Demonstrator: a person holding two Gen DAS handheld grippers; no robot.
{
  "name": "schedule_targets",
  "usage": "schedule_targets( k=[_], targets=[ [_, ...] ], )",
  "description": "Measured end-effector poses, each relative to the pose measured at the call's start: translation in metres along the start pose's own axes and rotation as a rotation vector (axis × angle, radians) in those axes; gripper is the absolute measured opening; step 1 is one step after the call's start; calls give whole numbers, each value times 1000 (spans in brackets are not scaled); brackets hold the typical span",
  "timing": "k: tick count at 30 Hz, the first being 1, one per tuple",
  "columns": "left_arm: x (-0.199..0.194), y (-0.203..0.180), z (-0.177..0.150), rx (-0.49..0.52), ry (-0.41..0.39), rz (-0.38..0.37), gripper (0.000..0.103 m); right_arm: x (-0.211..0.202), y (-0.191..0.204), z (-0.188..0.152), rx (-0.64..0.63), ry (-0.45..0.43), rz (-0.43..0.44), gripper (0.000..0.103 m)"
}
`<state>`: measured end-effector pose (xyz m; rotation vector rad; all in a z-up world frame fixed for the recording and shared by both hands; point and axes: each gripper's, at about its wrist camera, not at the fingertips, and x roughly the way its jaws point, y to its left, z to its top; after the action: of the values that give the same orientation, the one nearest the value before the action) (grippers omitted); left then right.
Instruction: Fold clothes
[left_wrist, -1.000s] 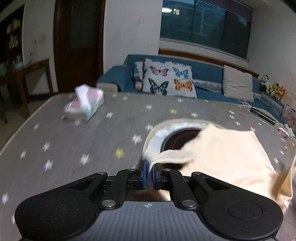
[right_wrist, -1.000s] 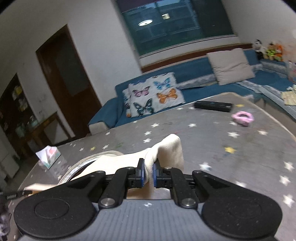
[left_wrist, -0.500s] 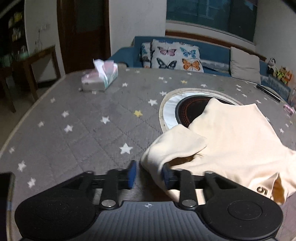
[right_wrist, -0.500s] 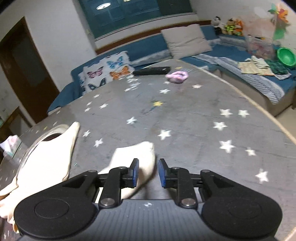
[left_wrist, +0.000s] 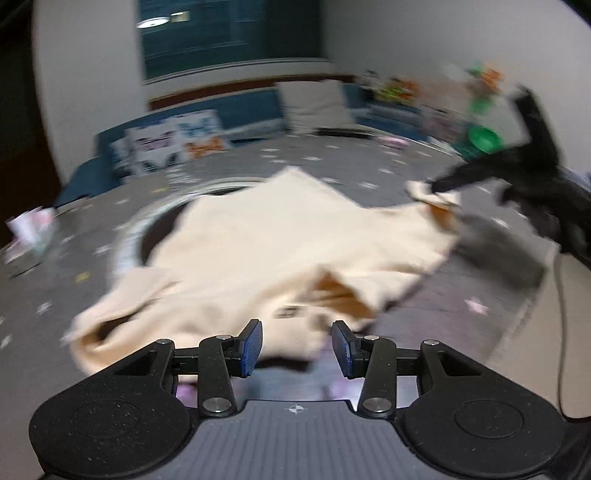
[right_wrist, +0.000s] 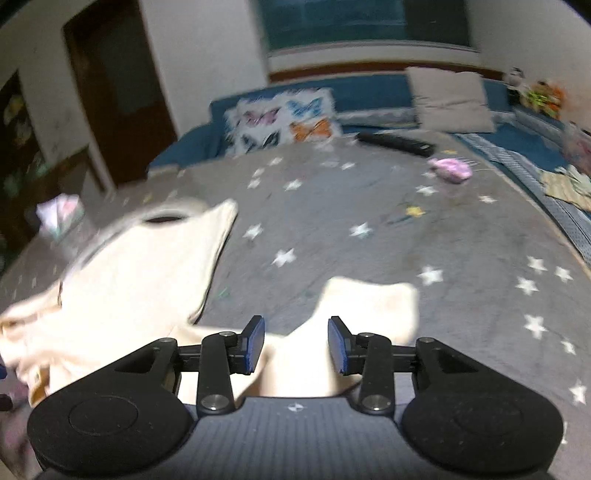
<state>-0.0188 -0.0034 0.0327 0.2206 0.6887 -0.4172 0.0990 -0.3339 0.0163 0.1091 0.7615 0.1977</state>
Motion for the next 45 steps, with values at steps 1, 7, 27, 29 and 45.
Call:
schedule_targets(
  k=[1, 7, 27, 29, 45],
  targets=[
    [3, -8, 1, 23, -2, -16, 45, 6, 6, -3, -29, 17, -21, 38],
    [28, -39, 7, 110, -3, -73, 46, 12, 23, -17, -124, 44, -106, 11],
    [1, -41, 15, 91, 2, -263, 8, -65, -44, -36, 113, -74, -225, 23],
    [5, -36, 13, 104, -1, -185, 13, -62, -35, -33, 81, -73, -196, 32],
    [59, -5, 4, 6, 48, -57, 20, 2, 17, -32, -165, -5, -263, 50]
  ],
)
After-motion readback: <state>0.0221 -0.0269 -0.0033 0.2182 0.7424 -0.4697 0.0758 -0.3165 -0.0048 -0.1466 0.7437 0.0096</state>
